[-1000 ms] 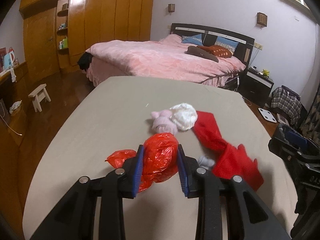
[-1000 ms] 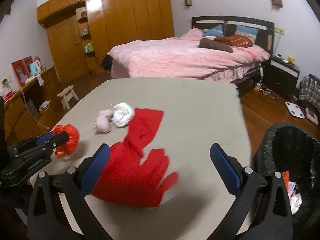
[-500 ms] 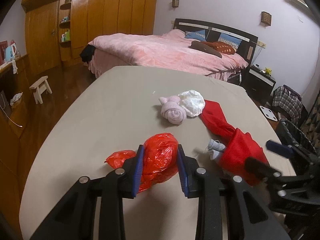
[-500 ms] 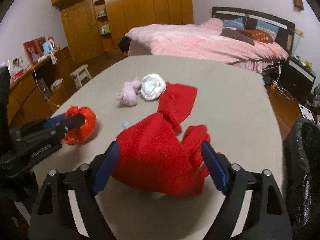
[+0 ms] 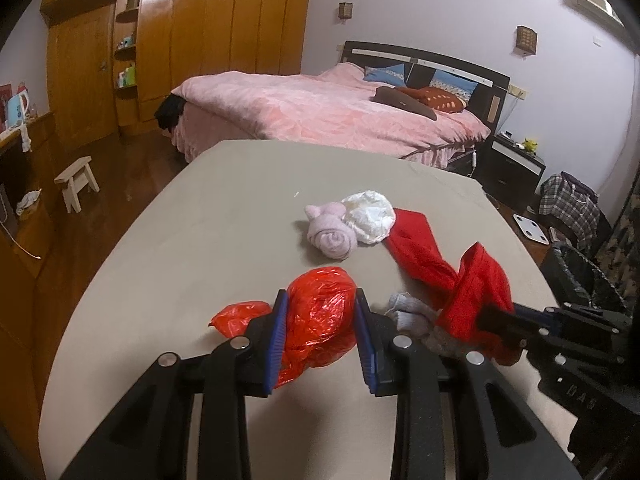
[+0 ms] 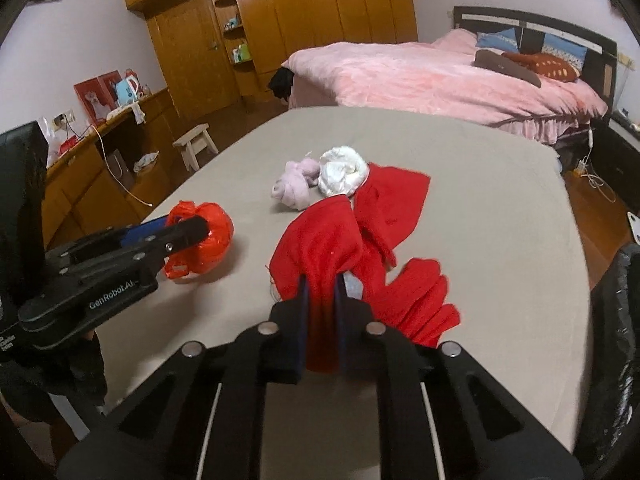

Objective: Collect trash
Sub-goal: 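Grasp the red cloth with the right tool while the left tool holds the red bag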

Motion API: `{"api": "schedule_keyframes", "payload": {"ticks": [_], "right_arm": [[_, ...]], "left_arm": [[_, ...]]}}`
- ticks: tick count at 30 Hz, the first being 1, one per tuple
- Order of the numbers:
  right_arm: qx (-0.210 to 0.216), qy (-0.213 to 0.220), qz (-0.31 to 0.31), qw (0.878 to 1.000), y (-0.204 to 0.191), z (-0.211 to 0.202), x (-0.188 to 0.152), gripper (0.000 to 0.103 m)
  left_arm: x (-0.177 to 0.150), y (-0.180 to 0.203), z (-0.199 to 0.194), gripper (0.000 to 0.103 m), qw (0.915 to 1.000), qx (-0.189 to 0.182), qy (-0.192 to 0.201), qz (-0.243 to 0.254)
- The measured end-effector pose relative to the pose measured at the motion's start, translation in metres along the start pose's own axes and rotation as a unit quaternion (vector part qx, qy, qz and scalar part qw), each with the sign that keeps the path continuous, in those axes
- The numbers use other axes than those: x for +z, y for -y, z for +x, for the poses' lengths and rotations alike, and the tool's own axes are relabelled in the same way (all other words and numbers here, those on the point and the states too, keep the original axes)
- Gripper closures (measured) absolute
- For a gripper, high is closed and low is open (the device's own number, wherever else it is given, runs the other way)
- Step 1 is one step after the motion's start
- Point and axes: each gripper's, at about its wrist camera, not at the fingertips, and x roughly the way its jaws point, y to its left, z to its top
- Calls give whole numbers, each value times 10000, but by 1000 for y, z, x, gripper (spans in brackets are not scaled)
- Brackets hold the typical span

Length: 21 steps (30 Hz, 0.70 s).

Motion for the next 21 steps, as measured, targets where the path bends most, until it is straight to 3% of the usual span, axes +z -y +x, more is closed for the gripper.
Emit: {"api": "schedule_keyframes", "payload": {"ticks": [21], "right_arm": [[-272, 649, 408, 9967, 46, -66, 32, 94]], "left_arm": [[31, 34, -23, 71, 9990, -276, 326, 110]]}}
